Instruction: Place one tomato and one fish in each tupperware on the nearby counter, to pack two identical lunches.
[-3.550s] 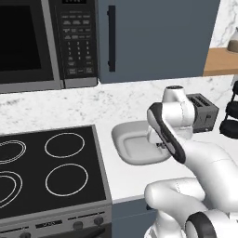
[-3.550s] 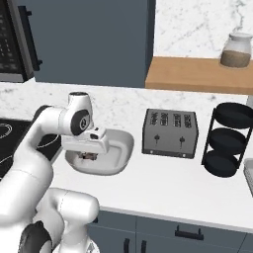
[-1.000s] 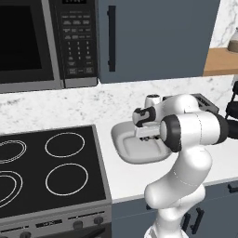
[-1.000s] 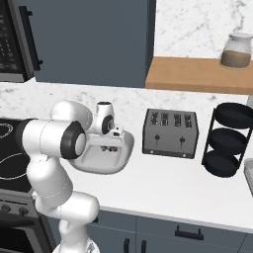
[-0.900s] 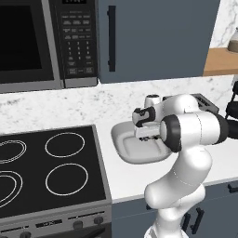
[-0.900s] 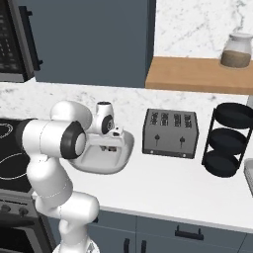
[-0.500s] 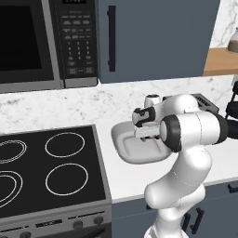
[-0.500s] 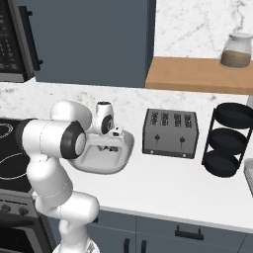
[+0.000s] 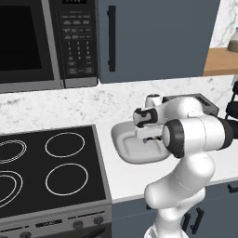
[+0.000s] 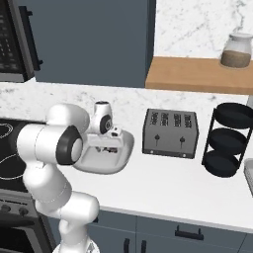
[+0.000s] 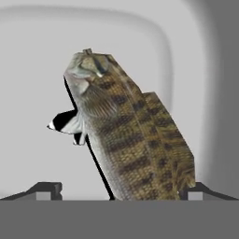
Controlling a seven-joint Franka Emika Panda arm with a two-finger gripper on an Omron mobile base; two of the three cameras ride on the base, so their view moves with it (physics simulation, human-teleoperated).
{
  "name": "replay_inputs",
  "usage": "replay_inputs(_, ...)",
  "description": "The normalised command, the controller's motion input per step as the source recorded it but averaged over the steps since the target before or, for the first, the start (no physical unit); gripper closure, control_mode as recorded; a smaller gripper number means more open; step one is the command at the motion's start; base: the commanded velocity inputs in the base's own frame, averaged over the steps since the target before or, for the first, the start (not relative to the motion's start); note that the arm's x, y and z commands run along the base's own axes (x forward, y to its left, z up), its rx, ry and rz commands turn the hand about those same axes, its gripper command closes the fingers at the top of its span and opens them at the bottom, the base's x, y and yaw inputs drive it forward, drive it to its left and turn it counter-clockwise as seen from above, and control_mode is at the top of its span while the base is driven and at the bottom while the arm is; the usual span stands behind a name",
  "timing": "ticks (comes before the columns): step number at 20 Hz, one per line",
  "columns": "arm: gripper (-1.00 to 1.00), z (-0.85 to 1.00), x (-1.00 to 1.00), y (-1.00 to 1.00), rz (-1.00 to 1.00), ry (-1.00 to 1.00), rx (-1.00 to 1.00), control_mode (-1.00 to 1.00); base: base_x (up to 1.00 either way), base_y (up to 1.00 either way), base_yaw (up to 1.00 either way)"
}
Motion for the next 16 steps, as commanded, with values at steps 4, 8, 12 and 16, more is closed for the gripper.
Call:
replay_inputs(4, -1.00, 0.01, -0.21, 0.08, 0.02, 0.00, -0.19, -1.00, 0.00, 0.00, 0.00)
replay_inputs(8, -1.00, 0.04, 0.26, 0.04, 0.02, 0.01, -0.27, -1.00, 0.00, 0.00, 0.00)
replay_inputs(12, -1.00, 0.33, 0.40, 0.00, 0.08, 0.02, -0.16, -1.00, 0.00, 0.00, 0.00)
replay_inputs(16, -1.00, 0.20, 0.07, -0.07, 0.03, 0.00, -0.08, -1.00, 0.00, 0.00, 0.00)
